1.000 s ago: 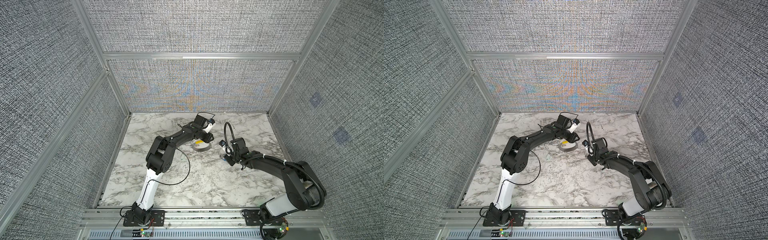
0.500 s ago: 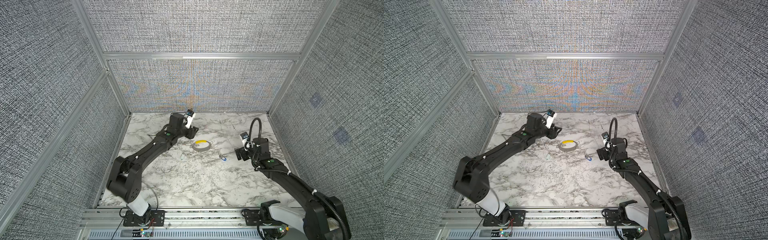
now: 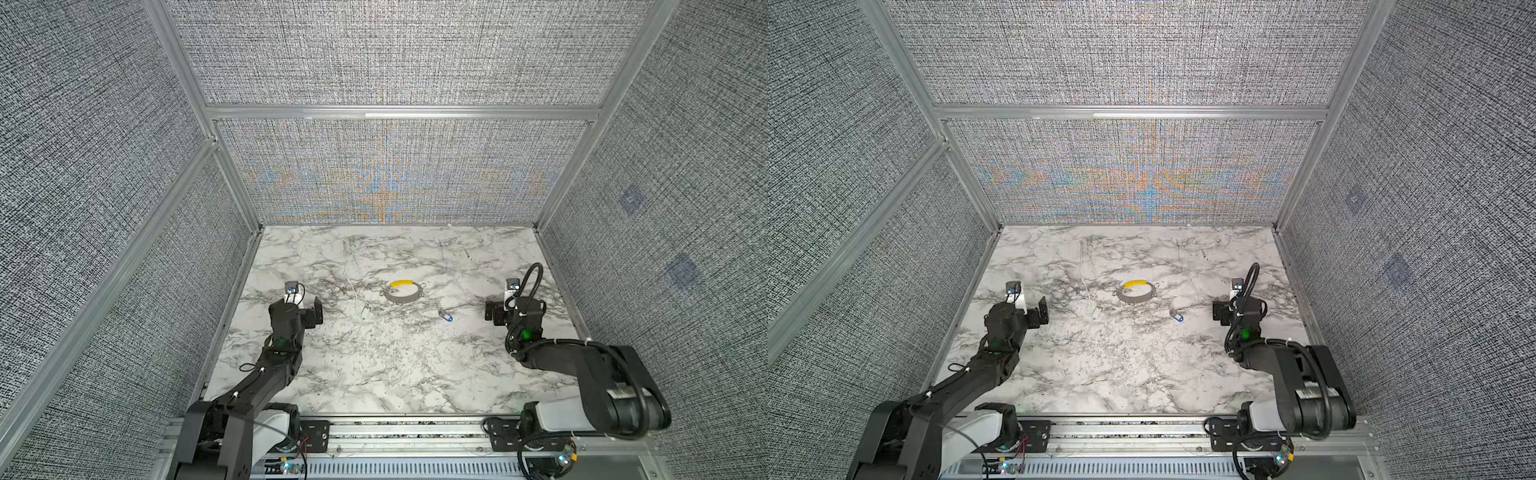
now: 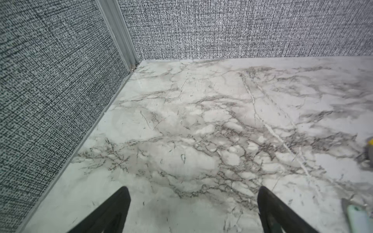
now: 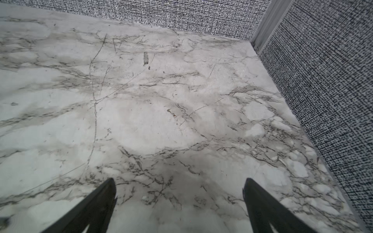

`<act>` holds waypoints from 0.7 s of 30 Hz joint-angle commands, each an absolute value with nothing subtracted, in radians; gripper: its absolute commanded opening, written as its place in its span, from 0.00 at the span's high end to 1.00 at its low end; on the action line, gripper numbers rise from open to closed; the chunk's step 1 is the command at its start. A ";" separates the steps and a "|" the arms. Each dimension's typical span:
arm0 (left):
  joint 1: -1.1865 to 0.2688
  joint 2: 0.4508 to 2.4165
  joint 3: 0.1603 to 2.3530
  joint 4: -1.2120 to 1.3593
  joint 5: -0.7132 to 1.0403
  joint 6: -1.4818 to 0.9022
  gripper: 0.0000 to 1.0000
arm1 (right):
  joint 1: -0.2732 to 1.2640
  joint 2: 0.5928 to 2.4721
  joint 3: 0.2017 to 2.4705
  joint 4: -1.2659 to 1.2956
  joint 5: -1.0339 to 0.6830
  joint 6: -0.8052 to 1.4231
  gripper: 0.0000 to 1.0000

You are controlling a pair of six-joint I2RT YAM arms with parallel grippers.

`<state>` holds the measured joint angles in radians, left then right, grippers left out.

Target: Remove the keys from the keyring

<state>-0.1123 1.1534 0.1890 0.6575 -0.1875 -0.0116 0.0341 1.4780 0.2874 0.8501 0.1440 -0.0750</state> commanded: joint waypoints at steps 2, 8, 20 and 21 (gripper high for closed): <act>-0.071 1.270 0.108 1.182 -0.170 0.053 0.01 | -0.002 1.546 0.212 1.236 0.059 -0.019 0.01; -0.004 1.567 0.106 1.530 -0.041 0.004 0.01 | -0.001 1.542 0.284 1.095 0.084 -0.011 0.01; 0.002 1.531 0.166 1.348 -0.002 0.006 0.01 | -0.006 1.553 0.331 1.015 0.105 0.007 0.01; 0.002 1.542 0.161 1.378 -0.003 0.010 0.01 | -0.005 1.556 0.336 1.012 0.104 0.006 0.01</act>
